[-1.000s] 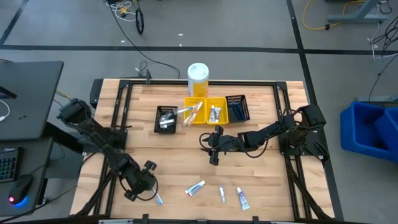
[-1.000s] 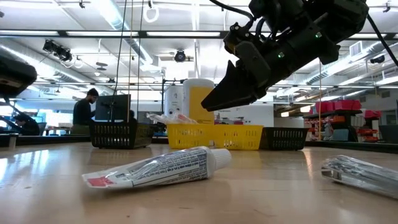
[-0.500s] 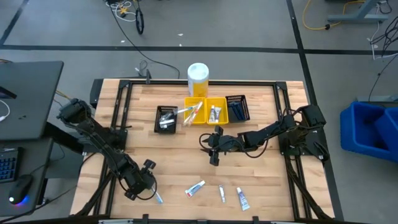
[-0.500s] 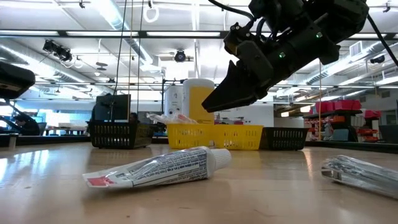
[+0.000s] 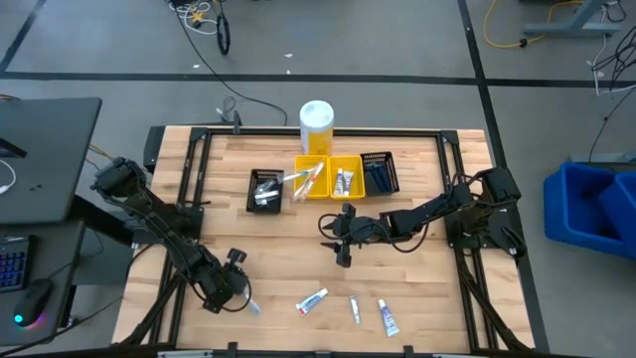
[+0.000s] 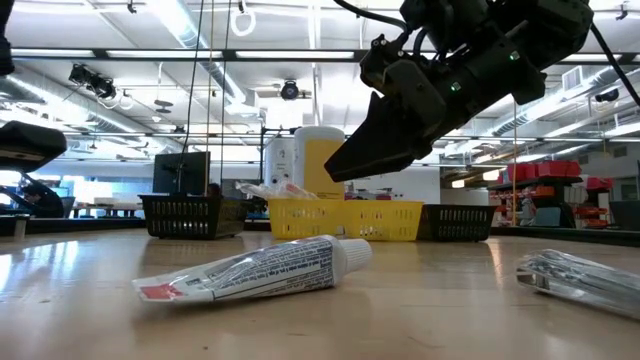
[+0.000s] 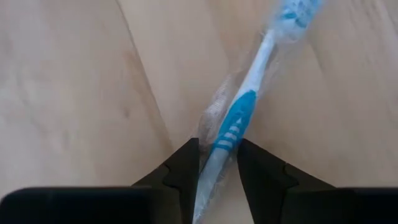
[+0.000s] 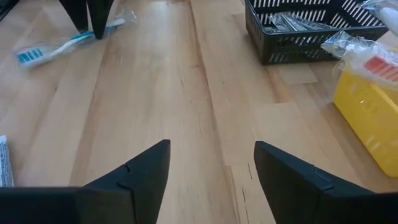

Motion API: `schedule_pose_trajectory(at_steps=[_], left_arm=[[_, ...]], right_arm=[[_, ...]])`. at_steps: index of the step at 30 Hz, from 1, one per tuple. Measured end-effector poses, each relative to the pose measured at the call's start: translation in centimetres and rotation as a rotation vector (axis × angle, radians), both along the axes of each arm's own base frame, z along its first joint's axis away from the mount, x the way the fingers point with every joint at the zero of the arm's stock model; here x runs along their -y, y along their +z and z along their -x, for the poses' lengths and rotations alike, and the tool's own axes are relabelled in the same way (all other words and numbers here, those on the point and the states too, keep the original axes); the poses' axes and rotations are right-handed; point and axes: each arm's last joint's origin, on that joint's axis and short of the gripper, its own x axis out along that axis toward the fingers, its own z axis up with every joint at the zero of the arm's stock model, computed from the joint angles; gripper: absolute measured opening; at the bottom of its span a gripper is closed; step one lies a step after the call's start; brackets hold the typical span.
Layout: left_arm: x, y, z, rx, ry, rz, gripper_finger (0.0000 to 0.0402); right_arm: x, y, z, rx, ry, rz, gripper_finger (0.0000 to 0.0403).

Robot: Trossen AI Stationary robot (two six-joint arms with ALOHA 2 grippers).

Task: Pick & Place Travel size toiletries
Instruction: Put the blue toothbrush into the left yellow bin

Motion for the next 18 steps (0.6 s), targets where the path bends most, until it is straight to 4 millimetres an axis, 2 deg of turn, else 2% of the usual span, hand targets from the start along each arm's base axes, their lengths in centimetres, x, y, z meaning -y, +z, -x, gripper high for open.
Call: schedule_pose_trajectory(at_steps=[10,18], left_arm=[[0.3,0.3,-0.5,0.086,0.044,0.015,0.0049],[0.4,1.2,-1.9,0.298,0.225,0.053,0.0045]], right_arm=[[0.0,0.2,-0.1,0.022,-0.002,-0.004,0.0232],[0.0,0.2,-0.2,0.030,-0.011,-0.022,0.0224]])
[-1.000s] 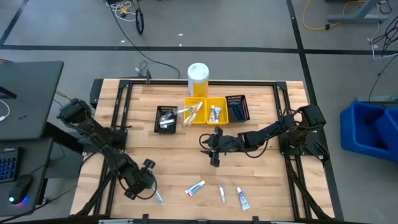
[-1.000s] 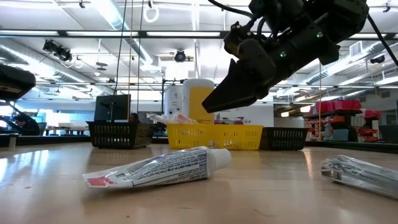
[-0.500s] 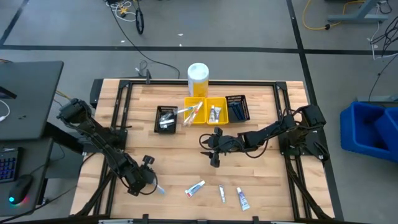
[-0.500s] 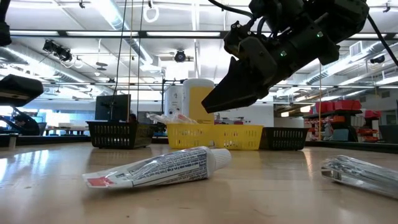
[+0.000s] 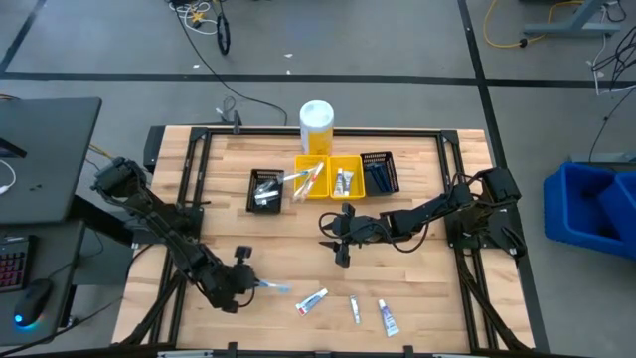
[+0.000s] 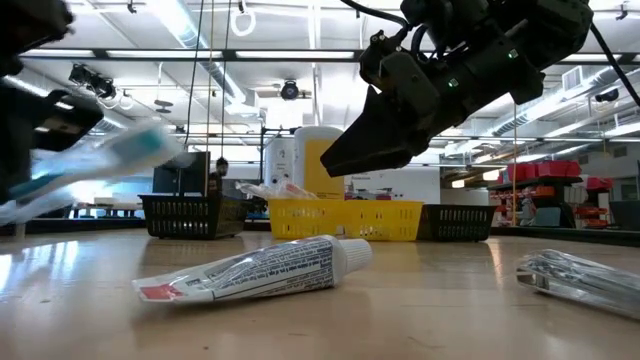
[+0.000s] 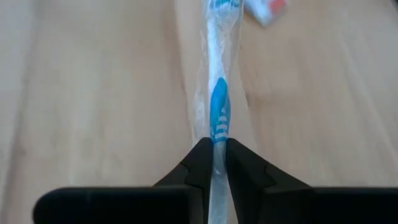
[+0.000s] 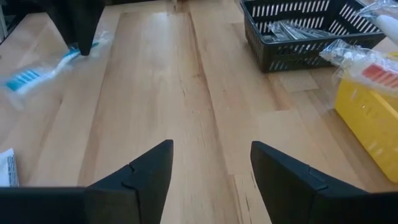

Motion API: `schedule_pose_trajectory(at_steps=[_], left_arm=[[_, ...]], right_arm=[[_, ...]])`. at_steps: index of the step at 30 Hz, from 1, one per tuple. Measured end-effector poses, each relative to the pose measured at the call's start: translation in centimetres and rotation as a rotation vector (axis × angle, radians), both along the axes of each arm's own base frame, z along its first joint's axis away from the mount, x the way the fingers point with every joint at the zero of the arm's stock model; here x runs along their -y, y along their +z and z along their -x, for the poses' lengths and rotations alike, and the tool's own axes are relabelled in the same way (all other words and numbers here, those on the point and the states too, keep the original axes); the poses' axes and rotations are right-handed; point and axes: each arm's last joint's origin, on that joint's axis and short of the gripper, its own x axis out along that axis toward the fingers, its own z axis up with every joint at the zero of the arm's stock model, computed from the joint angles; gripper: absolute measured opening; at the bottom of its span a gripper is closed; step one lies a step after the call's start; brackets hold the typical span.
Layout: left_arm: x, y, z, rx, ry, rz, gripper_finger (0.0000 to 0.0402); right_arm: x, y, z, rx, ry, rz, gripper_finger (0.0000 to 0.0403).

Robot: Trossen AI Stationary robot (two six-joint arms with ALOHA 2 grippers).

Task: Pick & Place Travel size toiletries
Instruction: Put the blue toothbrush into the left yellow bin

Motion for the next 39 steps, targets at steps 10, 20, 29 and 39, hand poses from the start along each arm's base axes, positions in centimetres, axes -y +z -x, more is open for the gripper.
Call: schedule_pose_trajectory(at_steps=[10,20,29,39], left_arm=[[-0.7,1.2,-2.0,0.202,0.148,0.026,0.0041],[-1.0,3.2,-3.7,0.460,0.213,-0.077,0.0042],[-1.9,4.6,-5.2,0.571,0.186,-0.151,0.0044],[-2.6,4.6,-5.7,0.567,0.215,-0.163,0.0044]], right_arm=[[-1.2,0.2,0.1,0.022,0.082,0.077,0.0226],[-3.4,0.9,0.3,0.093,0.197,-0.046,0.0215],[-4.0,2.1,-0.1,0.231,0.210,-0.074,0.0232],[-4.0,2.5,-0.2,0.266,0.213,-0.069,0.0218]])
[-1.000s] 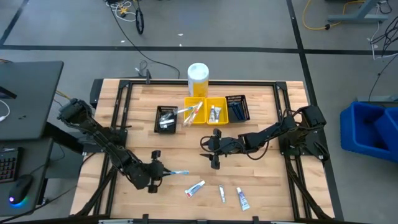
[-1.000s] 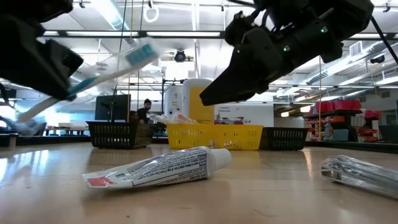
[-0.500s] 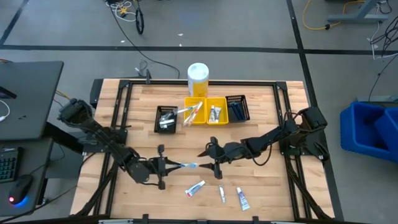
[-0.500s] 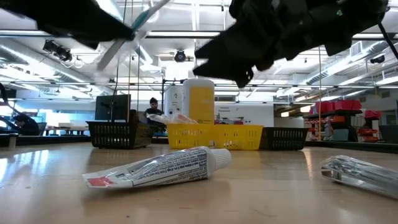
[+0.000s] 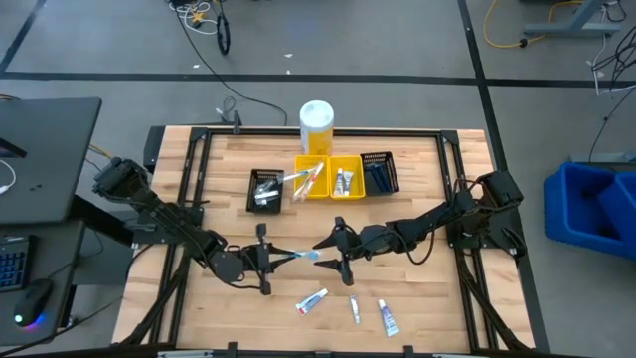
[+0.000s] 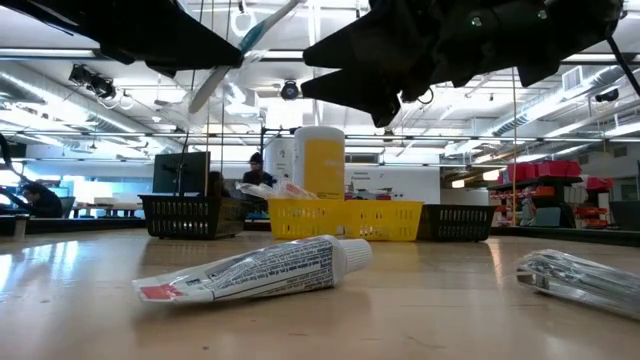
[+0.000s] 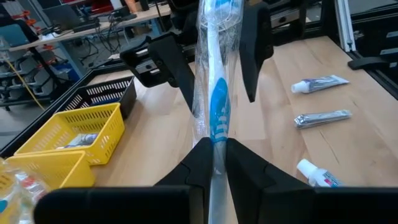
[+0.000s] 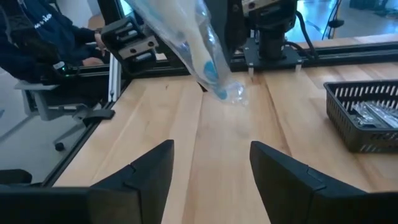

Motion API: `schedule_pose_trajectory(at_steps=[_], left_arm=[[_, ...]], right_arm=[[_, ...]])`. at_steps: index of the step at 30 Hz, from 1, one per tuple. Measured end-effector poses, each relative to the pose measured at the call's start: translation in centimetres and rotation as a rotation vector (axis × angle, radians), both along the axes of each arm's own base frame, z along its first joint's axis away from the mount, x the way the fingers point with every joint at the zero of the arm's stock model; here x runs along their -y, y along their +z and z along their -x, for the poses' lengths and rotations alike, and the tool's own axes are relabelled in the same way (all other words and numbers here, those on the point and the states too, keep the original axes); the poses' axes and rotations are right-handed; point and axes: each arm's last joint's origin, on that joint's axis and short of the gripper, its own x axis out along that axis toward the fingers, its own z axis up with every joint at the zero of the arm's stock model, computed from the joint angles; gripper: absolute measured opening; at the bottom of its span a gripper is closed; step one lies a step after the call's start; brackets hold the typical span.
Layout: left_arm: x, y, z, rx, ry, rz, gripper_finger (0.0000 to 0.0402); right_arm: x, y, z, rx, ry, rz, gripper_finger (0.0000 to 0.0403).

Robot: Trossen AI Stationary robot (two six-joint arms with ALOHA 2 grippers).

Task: Pick & Place Travel size toiletries
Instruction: Put the blue toothbrush into the left yellow bin

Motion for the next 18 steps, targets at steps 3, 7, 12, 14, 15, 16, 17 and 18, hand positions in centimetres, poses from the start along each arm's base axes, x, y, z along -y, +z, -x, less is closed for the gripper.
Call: schedule_pose_trajectory(at_steps=[3,7,12,14,15,16,17,18], left_arm=[[0.01,0.00,0.01,0.000,-0.002,0.001,0.0044],[0.02,0.00,0.01,0.000,-0.002,0.001,0.0045],[0.01,0.00,0.01,0.000,-0.002,0.002,0.0045],[0.01,0.00,0.01,0.000,-0.002,0.001,0.0045],[0.01,0.00,0.01,0.000,-0.002,0.002,0.0045],[0.01,0.00,0.01,0.000,-0.002,0.002,0.0045],[0.01,-0.01,0.01,-0.001,-0.002,0.001,0.0045],[0.01,-0.02,0.01,-0.002,-0.002,0.000,0.0045]], right_arm=[[0.00,0.00,0.00,0.001,0.002,0.006,0.0212],[-0.04,0.00,0.01,-0.001,0.000,-0.004,0.0213],[-0.11,-0.01,0.04,-0.002,0.001,-0.003,0.0217],[-0.02,-0.09,0.04,-0.007,-0.025,0.010,0.0218],[0.04,-0.12,0.04,-0.008,-0.043,0.023,0.0217],[0.11,-0.12,0.04,-0.006,-0.064,0.036,0.0216],[0.18,-0.08,0.02,0.000,-0.089,0.047,0.0215],[0.22,-0.01,0.00,0.009,-0.103,0.049,0.0213]])
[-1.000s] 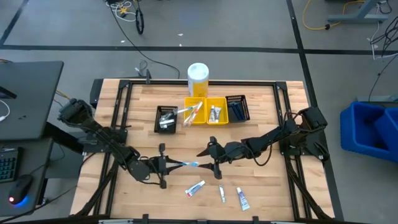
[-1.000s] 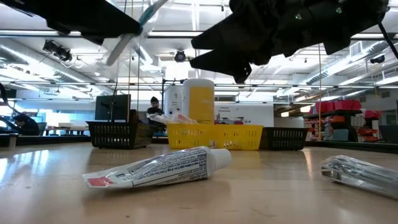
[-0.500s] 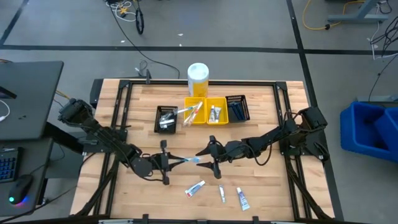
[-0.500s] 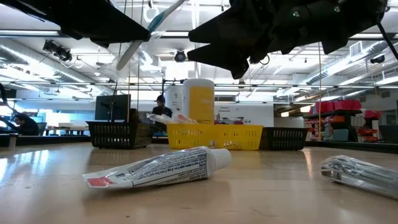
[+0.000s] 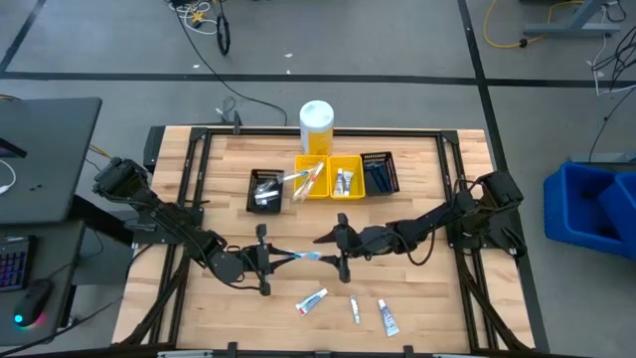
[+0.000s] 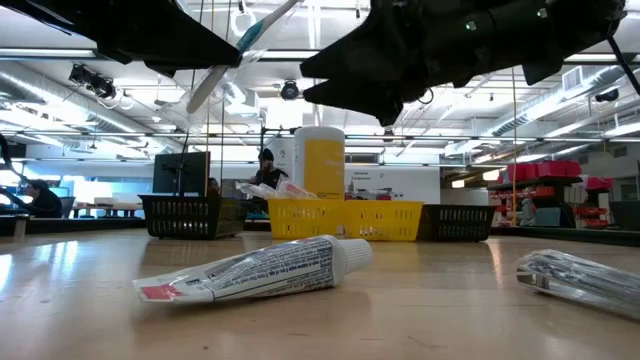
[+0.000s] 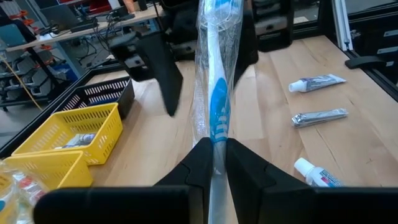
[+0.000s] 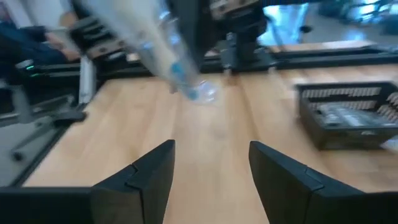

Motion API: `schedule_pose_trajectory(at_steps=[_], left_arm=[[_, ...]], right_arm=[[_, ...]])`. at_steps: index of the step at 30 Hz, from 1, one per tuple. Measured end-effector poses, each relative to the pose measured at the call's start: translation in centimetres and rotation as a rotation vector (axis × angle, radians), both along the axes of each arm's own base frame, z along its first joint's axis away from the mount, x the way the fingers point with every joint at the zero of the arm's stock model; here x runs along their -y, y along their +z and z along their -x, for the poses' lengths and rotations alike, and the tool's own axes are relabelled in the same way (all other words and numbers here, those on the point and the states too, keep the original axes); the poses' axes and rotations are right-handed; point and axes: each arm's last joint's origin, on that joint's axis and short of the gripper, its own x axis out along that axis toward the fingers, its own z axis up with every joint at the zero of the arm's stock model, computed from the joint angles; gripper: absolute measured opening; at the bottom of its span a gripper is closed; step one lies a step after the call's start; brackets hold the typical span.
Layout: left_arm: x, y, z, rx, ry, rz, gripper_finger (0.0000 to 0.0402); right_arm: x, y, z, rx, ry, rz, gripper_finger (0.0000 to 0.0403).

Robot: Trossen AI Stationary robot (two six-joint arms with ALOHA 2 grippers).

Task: Pick & Place Travel size toiletries
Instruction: Put the blue toothbrush into the left yellow bin

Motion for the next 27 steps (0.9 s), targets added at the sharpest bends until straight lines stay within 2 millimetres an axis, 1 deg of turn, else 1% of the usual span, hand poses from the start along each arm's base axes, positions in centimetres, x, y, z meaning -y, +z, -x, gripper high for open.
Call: schedule_pose_trajectory(at_steps=[3,5,10,20,24,27], left_arm=[[0.0,0.0,0.0,-0.001,0.003,-0.002,0.0045],[-0.1,0.0,0.0,-0.001,0.005,-0.002,0.0045],[-0.8,0.0,-0.5,0.005,0.043,0.026,0.0045],[-2.6,-0.1,-1.7,-0.021,0.009,0.060,0.0045],[-2.5,-0.2,-1.6,-0.035,0.003,0.051,0.0045],[-2.3,-0.2,-1.5,-0.035,0.000,0.049,0.0045]], right_arm=[[0.0,0.5,-0.1,0.057,0.001,-0.005,0.0210],[-0.2,0.9,-0.2,0.096,0.044,-0.002,0.0209],[0.0,1.8,-0.3,0.180,0.093,-0.010,0.0214],[1.3,1.8,-0.7,0.181,0.056,-0.023,0.0240],[1.1,1.2,-0.6,0.115,0.060,-0.035,0.0241],[0.8,1.2,-0.5,0.121,0.075,-0.004,0.0237]])
